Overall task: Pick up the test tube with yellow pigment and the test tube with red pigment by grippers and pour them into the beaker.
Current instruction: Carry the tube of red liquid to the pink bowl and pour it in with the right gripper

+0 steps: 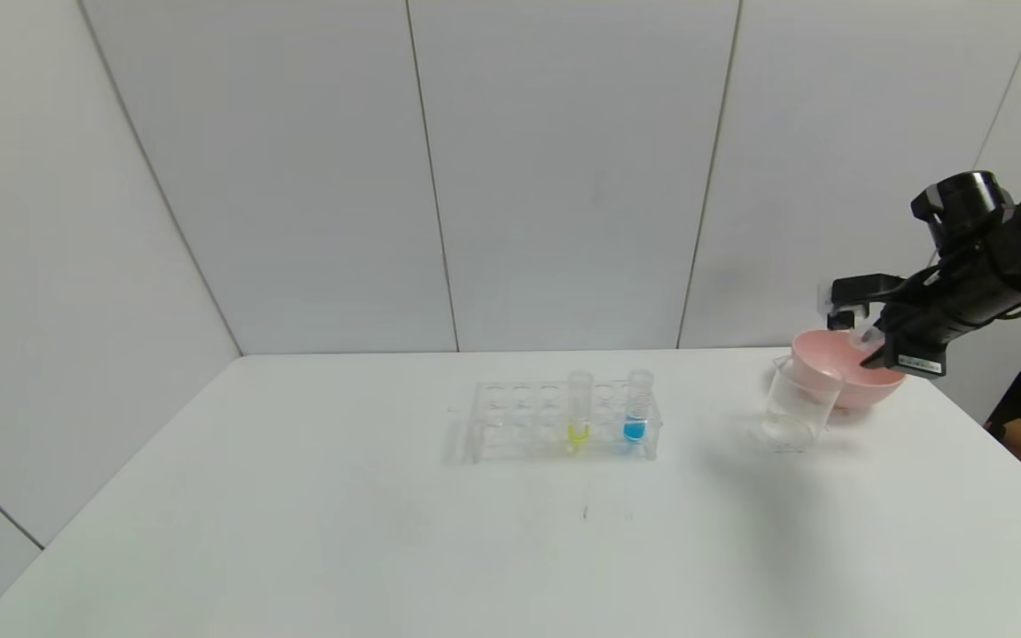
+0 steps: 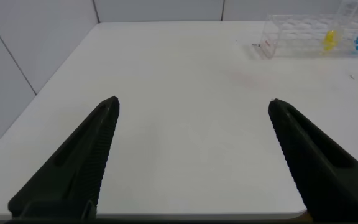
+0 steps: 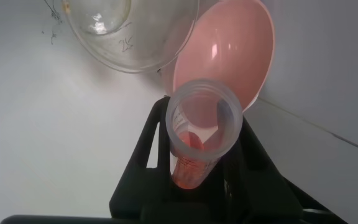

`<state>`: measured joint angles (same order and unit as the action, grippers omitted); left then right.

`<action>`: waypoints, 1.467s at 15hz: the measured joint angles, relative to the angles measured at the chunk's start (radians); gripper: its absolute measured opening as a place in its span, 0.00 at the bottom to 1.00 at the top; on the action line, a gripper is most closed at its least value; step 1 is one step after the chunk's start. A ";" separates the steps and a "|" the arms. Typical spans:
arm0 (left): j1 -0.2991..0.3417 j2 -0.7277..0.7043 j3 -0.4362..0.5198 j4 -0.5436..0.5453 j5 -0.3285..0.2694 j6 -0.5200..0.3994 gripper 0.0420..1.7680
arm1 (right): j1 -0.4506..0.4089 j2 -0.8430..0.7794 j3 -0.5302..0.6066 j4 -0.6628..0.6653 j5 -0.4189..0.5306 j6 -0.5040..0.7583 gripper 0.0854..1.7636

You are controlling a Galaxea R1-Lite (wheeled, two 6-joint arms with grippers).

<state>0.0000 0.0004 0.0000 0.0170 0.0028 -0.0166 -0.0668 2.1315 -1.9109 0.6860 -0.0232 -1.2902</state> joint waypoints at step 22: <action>0.000 0.000 0.000 0.000 0.000 0.000 0.97 | 0.063 0.031 -0.069 0.001 -0.060 0.010 0.27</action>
<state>0.0000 0.0004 0.0000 0.0174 0.0028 -0.0162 -0.0036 2.1630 -1.9800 0.6874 -0.0830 -1.2798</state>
